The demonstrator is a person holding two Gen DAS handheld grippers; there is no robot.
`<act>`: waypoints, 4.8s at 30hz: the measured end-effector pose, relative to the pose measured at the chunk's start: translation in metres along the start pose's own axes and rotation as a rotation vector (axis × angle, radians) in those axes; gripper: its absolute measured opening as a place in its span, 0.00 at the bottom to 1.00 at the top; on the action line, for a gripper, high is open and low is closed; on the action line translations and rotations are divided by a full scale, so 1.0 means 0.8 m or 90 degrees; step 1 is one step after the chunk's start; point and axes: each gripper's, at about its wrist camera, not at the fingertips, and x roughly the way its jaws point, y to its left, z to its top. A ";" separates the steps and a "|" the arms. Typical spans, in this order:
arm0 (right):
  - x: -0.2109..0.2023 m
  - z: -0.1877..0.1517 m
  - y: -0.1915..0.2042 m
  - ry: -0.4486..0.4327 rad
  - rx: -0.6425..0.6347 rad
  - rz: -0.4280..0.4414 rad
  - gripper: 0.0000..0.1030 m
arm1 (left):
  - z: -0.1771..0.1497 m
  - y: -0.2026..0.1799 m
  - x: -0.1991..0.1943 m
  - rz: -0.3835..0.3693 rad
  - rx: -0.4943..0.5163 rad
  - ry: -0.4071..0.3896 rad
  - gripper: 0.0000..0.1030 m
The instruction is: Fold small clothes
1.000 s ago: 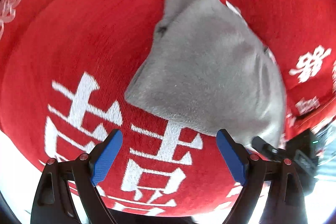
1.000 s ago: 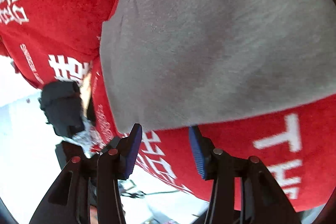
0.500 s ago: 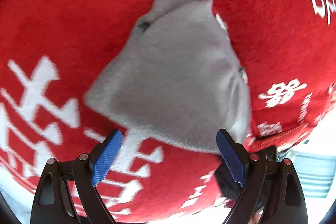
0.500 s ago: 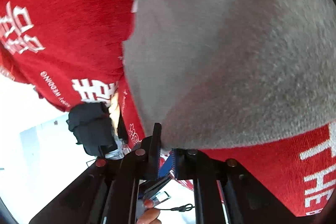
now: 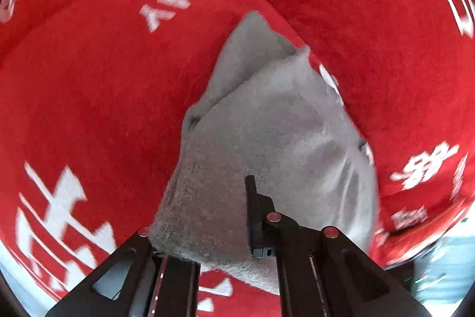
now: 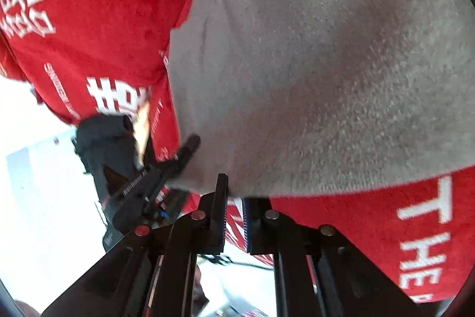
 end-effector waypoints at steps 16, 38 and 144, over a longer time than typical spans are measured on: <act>0.093 0.151 0.234 0.249 -0.347 -0.203 0.89 | -0.050 -0.138 -0.037 0.171 0.521 -0.149 0.09; 0.092 0.188 0.260 0.182 -0.404 -0.231 0.16 | -0.072 -0.201 -0.074 0.114 0.580 -0.158 0.09; -0.242 -0.061 -0.084 -0.228 0.034 -0.291 0.78 | -0.122 -0.157 -0.034 0.143 0.528 0.131 0.81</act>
